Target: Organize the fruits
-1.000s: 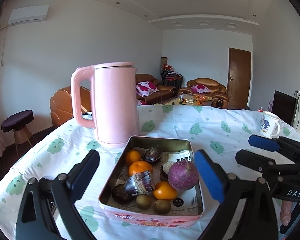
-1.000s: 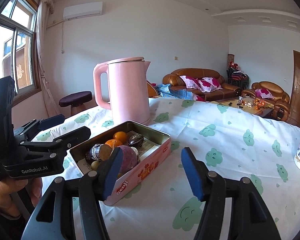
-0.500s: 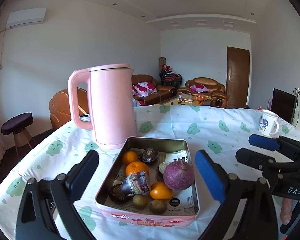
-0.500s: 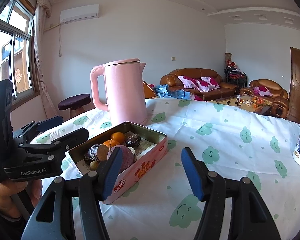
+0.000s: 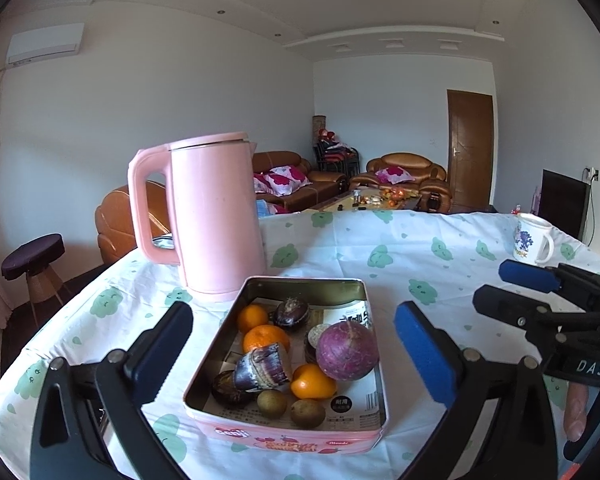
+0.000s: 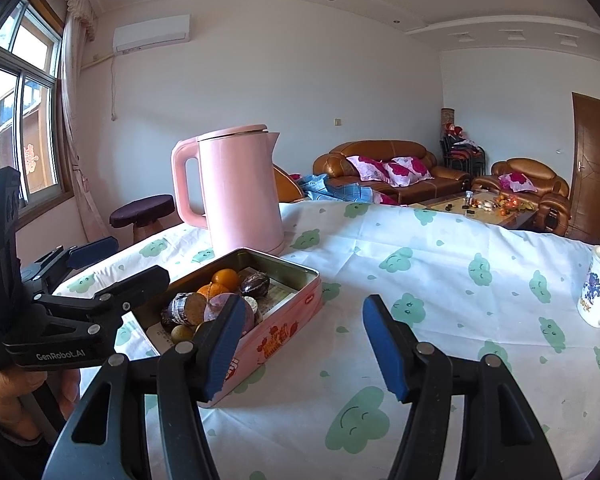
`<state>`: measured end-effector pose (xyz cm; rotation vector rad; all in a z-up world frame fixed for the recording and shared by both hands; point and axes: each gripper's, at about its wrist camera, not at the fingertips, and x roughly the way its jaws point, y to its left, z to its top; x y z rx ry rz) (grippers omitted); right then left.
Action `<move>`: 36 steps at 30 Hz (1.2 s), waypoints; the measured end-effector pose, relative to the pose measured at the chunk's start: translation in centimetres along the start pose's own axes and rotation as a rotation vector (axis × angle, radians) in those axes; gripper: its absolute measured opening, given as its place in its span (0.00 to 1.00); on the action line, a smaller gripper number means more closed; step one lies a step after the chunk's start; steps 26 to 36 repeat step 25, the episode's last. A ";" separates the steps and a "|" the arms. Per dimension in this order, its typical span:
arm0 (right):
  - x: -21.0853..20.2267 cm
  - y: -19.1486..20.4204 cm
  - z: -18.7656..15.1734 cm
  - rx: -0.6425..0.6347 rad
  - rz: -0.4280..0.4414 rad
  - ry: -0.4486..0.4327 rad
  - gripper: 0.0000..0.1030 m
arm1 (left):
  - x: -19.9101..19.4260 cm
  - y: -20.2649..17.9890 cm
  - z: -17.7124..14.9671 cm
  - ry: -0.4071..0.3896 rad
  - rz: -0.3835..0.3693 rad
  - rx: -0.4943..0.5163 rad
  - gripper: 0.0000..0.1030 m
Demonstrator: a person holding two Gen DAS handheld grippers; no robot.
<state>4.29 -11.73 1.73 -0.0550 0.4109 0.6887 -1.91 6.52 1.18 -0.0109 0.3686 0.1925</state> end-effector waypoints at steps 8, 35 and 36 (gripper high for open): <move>-0.5 -0.3 0.0 -0.004 -0.018 -0.008 0.61 | 0.4 0.0 0.0 0.022 0.008 -0.015 1.00; -0.8 -0.8 -0.3 -0.019 -0.039 0.001 0.61 | 0.6 -0.2 -0.3 0.031 0.003 -0.008 1.00; -0.8 -0.8 -0.3 -0.019 -0.039 0.001 0.61 | 0.6 -0.2 -0.3 0.031 0.003 -0.008 1.00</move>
